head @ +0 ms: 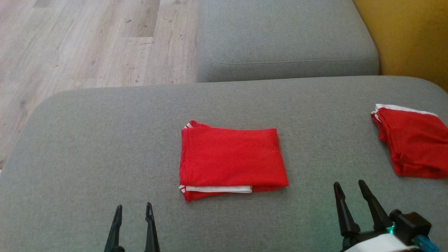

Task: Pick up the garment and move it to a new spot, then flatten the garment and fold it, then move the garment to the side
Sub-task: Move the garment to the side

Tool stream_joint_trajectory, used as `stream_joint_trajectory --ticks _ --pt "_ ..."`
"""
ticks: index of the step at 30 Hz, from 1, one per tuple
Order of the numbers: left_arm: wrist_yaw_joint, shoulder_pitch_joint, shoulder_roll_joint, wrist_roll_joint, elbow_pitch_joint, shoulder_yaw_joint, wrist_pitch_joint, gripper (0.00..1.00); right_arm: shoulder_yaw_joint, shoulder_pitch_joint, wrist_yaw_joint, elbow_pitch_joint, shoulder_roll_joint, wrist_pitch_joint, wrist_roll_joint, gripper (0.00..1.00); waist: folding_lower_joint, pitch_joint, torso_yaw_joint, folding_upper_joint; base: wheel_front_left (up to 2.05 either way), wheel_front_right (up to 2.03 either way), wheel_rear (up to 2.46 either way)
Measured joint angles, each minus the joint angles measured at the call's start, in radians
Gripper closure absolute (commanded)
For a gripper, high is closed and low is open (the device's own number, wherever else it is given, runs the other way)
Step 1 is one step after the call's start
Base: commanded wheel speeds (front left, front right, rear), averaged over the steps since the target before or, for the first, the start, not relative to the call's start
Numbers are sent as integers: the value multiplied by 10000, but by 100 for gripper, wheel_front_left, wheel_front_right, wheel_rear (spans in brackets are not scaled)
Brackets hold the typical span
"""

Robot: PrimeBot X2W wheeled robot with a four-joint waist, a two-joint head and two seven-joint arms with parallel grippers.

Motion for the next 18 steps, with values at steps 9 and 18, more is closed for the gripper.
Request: stream_joint_trajectory --ticks 9,18 --pt "-98 0 -29 13 50 10 0 0 -4 1 0 0 25 0 -79 0 0 -18 18 0 0 0 0" --pt "-173 -41 -63 100 50 -29 2 0 2 1 0 0 4 0 -79 0 0 242 213 0 0 0 0"
